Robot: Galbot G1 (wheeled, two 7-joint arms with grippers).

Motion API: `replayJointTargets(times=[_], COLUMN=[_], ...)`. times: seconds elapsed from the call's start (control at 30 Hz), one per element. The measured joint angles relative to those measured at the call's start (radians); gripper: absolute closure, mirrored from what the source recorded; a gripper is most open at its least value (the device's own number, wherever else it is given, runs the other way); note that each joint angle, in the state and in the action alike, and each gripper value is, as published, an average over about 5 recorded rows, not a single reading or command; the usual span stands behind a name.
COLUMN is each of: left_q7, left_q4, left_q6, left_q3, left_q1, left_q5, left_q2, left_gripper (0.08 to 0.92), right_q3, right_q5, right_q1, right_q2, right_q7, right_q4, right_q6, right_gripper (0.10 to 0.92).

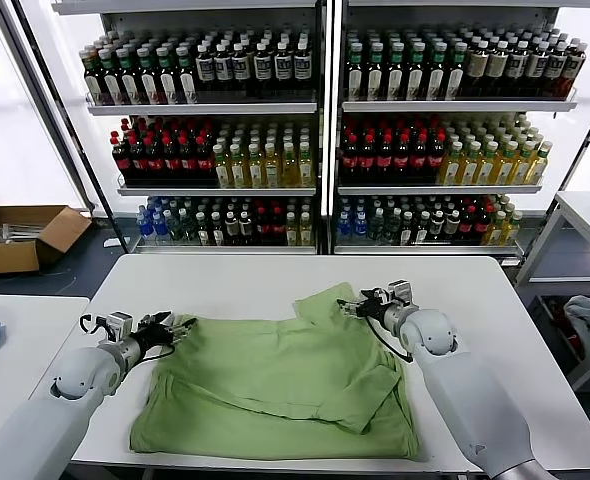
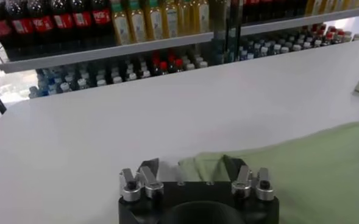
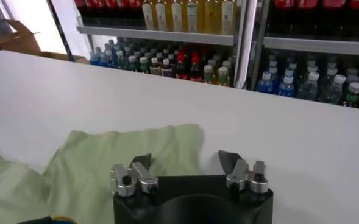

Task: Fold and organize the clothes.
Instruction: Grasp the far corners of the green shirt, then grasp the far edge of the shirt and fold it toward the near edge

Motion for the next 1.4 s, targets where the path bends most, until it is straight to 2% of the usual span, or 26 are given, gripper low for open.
replayJointTargets(times=[0.5,0.6,0.9,1.13,1.4], left_q7=[0.052,0.056,0.048,0.03,0.019], left_q4=[0.001,-0.007,-0.077,-0.212,-0.383], left_q6=[0.021,0.022,0.024,0.016,0.028], left_q3=[0.017,0.01,-0.043,-0.139,-0.276], left_q1=[0.003,0.009,0.05,0.128,0.276], left_q5=[0.017,0.016,-0.006,-0.018,-0.022], left_q2=[0.006,0.008,0.02,0.033,0.028], left_gripper=[0.823,0.89,0.91,0.91,0.91], right_q3=[0.001,0.019,0.1,0.183,0.329], right_q5=[0.029,0.048,0.119,0.152,0.163], right_q1=[-0.01,-0.034,-0.143,-0.289,-0.533], right_q2=[0.021,0.02,-0.02,-0.062,-0.053], right_q7=[0.02,0.034,0.081,0.099,0.104], right_q4=[0.026,0.071,0.266,0.449,0.682], right_q6=[-0.006,-0.008,-0.007,-0.003,0.009], right_gripper=[0.882,0.918,0.919,0.919,0.919])
